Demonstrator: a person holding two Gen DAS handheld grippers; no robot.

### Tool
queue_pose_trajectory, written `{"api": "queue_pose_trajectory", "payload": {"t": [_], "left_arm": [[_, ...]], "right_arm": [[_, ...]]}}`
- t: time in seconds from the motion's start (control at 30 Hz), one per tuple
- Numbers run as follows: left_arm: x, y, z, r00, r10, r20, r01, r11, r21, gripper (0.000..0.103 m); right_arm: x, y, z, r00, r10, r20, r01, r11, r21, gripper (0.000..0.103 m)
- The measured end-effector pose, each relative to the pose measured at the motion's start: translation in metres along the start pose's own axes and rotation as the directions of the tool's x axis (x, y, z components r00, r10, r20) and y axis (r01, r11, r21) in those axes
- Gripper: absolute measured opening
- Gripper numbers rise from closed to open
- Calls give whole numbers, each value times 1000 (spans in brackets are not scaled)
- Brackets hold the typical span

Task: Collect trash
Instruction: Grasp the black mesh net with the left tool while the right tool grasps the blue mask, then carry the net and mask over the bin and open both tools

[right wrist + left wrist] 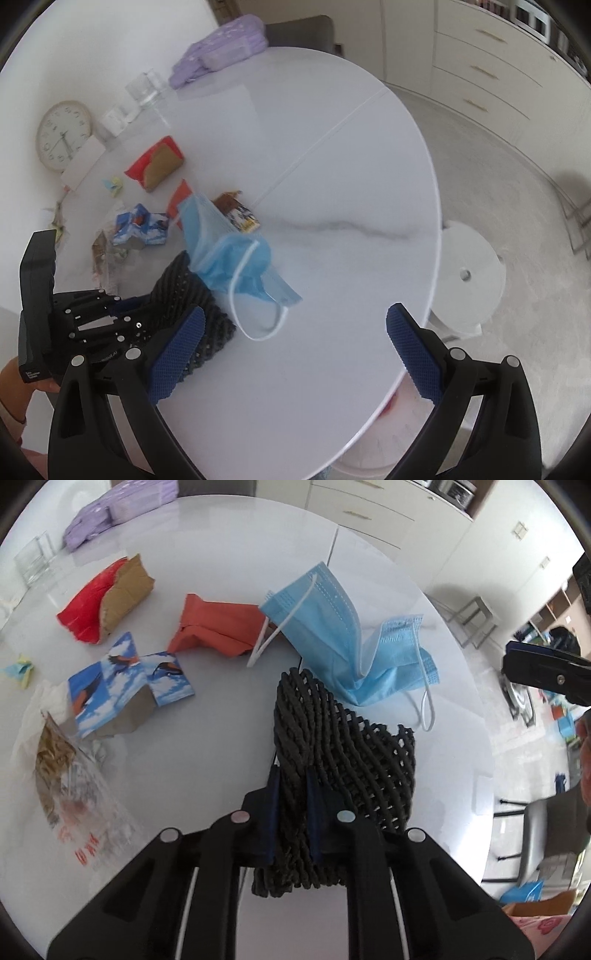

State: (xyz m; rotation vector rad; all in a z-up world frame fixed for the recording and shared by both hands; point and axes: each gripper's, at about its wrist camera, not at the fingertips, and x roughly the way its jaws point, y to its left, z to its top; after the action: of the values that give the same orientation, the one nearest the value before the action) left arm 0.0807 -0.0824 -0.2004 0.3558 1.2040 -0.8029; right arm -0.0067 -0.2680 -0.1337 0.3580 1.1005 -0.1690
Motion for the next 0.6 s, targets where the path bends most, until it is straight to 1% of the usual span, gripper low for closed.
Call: {"api": "queue_pose_trajectory", "payload": {"t": [0.17, 0.27, 0.33, 0.4, 0.43, 0.47, 0.53, 0.6], "left_arm": [[-14, 1, -5, 1000, 25, 18, -24, 999, -46, 13], [-33, 1, -17, 999, 29, 41, -26, 997, -79, 13], [-47, -1, -23, 998, 34, 61, -28, 995, -100, 13], [-63, -4, -31, 996, 43, 84, -33, 994, -108, 13], [-69, -6, -34, 994, 53, 94, -42, 993, -109, 13], [-76, -10, -37, 993, 64, 104, -52, 992, -111, 13], [-89, -12, -48, 990, 77, 120, -62, 990, -125, 13], [-98, -11, -55, 988, 87, 131, -67, 987, -148, 13]], "right_arm": [[2, 23, 15, 999, 47, 19, -44, 989, -141, 98], [10, 45, 25, 997, 82, 13, -76, 965, -252, 86], [20, 59, 34, 994, 106, 5, -100, 948, -303, 83], [32, 70, 43, 993, 116, 5, -108, 939, -326, 74], [40, 73, 48, 993, 116, 0, -110, 939, -324, 72], [49, 76, 53, 993, 119, -11, -117, 942, -315, 67], [62, 77, 59, 991, 133, -31, -136, 945, -297, 62], [76, 79, 62, 990, 128, -54, -138, 946, -293, 53]]}}
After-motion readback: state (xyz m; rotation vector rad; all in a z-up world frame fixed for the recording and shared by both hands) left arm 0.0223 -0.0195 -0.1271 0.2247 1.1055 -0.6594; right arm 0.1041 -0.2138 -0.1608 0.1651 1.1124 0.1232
